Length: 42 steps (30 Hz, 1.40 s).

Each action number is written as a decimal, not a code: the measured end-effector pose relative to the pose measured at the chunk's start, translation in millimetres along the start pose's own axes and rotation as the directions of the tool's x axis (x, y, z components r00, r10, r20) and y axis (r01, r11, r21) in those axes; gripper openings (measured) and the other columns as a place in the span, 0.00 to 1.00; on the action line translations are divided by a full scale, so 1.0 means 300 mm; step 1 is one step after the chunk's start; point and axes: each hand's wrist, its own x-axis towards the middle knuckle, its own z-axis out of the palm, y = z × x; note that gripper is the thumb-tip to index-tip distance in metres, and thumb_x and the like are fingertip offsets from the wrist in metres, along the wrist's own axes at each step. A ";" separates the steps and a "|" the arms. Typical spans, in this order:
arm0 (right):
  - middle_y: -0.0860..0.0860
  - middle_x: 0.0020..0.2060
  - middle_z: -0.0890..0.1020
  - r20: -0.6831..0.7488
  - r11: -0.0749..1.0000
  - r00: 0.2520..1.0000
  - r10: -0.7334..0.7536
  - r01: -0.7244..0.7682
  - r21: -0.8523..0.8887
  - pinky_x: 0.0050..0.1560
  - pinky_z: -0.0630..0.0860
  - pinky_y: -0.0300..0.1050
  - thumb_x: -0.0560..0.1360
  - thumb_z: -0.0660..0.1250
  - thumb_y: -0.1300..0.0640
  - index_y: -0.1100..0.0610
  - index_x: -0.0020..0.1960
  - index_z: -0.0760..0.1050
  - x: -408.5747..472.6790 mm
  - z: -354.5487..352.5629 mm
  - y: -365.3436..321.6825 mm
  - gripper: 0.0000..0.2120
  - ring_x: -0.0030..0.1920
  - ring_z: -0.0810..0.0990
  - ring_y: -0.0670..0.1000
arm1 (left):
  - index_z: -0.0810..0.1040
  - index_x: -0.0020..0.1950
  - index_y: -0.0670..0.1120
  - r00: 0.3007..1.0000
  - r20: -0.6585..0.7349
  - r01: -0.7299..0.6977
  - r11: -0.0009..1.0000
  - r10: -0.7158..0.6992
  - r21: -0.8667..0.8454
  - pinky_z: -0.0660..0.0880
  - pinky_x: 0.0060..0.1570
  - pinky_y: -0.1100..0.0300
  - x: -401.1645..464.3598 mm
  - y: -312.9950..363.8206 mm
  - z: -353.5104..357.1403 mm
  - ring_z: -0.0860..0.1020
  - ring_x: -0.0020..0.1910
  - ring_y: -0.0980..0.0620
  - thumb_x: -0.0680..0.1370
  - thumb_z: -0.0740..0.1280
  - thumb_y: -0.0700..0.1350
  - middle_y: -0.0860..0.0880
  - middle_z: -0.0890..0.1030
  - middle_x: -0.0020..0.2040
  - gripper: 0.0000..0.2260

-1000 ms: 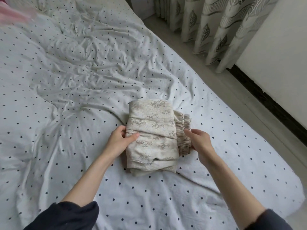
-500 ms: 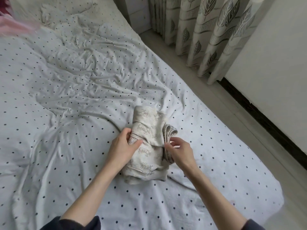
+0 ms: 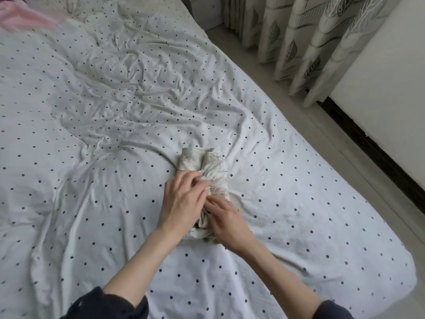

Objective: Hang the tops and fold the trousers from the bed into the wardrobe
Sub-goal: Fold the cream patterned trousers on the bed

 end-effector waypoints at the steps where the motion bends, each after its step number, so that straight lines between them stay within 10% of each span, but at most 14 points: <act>1: 0.52 0.65 0.75 -0.009 0.999 1.000 -0.021 0.022 0.036 0.67 0.61 0.33 0.75 0.52 0.55 0.60 0.61 0.77 -0.008 -0.002 0.004 0.21 0.64 0.70 0.50 | 0.81 0.52 0.50 0.999 0.039 -0.002 1.000 0.002 0.008 0.67 0.56 0.52 0.017 0.003 0.026 0.71 0.57 0.48 0.73 0.62 0.51 0.47 0.78 0.55 0.13; 6: 0.43 0.63 0.73 -0.113 0.980 0.992 0.054 -0.031 0.196 0.67 0.56 0.26 0.77 0.56 0.41 0.56 0.57 0.81 -0.046 -0.021 0.054 0.23 0.67 0.64 0.38 | 0.71 0.63 0.47 0.918 0.103 0.390 0.919 -0.383 -0.055 0.67 0.61 0.45 0.106 -0.031 0.112 0.66 0.64 0.40 0.65 0.76 0.52 0.41 0.67 0.66 0.29; 10: 0.46 0.47 0.81 -0.219 0.774 0.823 0.524 -0.352 0.527 0.54 0.75 0.46 0.76 0.65 0.48 0.55 0.46 0.78 -0.016 -0.024 0.047 0.11 0.50 0.79 0.46 | 0.54 0.74 0.47 0.723 0.305 0.691 0.650 -0.620 -0.317 0.63 0.63 0.56 0.170 -0.067 0.100 0.65 0.68 0.45 0.64 0.78 0.52 0.45 0.64 0.71 0.47; 13: 0.49 0.40 0.81 -0.116 0.551 0.660 0.742 -0.504 0.665 0.47 0.77 0.48 0.74 0.66 0.43 0.56 0.44 0.75 0.010 -0.028 0.047 0.15 0.42 0.80 0.51 | 0.61 0.71 0.44 0.650 0.406 0.760 0.553 -0.643 -0.341 0.70 0.58 0.58 0.199 -0.095 0.095 0.73 0.61 0.47 0.63 0.79 0.52 0.47 0.74 0.64 0.43; 16: 0.49 0.45 0.79 0.060 0.530 0.670 0.740 -0.635 0.562 0.46 0.77 0.42 0.70 0.72 0.44 0.56 0.53 0.74 0.015 -0.038 0.044 0.20 0.45 0.79 0.47 | 0.75 0.57 0.46 0.611 0.408 0.792 0.536 -0.679 -0.293 0.75 0.53 0.55 0.215 -0.134 0.074 0.79 0.51 0.47 0.64 0.78 0.52 0.48 0.81 0.52 0.26; 20: 0.50 0.42 0.84 0.329 0.426 0.720 0.611 -0.649 0.630 0.37 0.78 0.37 0.71 0.73 0.52 0.56 0.48 0.80 0.017 -0.030 -0.011 0.09 0.38 0.83 0.45 | 0.78 0.55 0.45 0.637 0.450 0.761 0.605 -0.626 -0.234 0.75 0.53 0.55 0.214 -0.149 0.028 0.79 0.52 0.48 0.64 0.78 0.53 0.48 0.81 0.51 0.24; 23: 0.55 0.43 0.85 0.202 0.499 0.707 0.677 -0.643 0.581 0.43 0.81 0.51 0.68 0.74 0.57 0.55 0.41 0.79 0.005 -0.021 -0.054 0.05 0.43 0.84 0.54 | 0.80 0.50 0.45 0.652 0.485 0.745 0.612 -0.582 -0.267 0.75 0.54 0.56 0.192 -0.145 -0.039 0.79 0.50 0.49 0.63 0.79 0.50 0.49 0.82 0.49 0.20; 32: 0.48 0.36 0.79 -0.320 0.837 0.778 0.540 -0.535 0.112 0.39 0.72 0.46 0.64 0.76 0.46 0.53 0.43 0.73 -0.223 -0.264 -0.272 0.16 0.40 0.77 0.50 | 0.83 0.43 0.38 0.697 0.612 0.717 0.359 -0.373 -0.598 0.75 0.33 0.70 0.010 -0.011 -0.313 0.82 0.34 0.55 0.68 0.75 0.37 0.46 0.84 0.37 0.07; 42: 0.45 0.35 0.78 -0.645 0.795 0.516 0.564 -0.550 0.255 0.39 0.71 0.42 0.65 0.76 0.47 0.57 0.44 0.75 -0.841 -0.399 -0.506 0.17 0.38 0.75 0.46 | 0.82 0.46 0.43 0.861 0.504 0.419 0.476 0.061 -0.773 0.76 0.39 0.66 -0.114 0.475 -0.517 0.81 0.42 0.54 0.66 0.78 0.41 0.49 0.84 0.41 0.11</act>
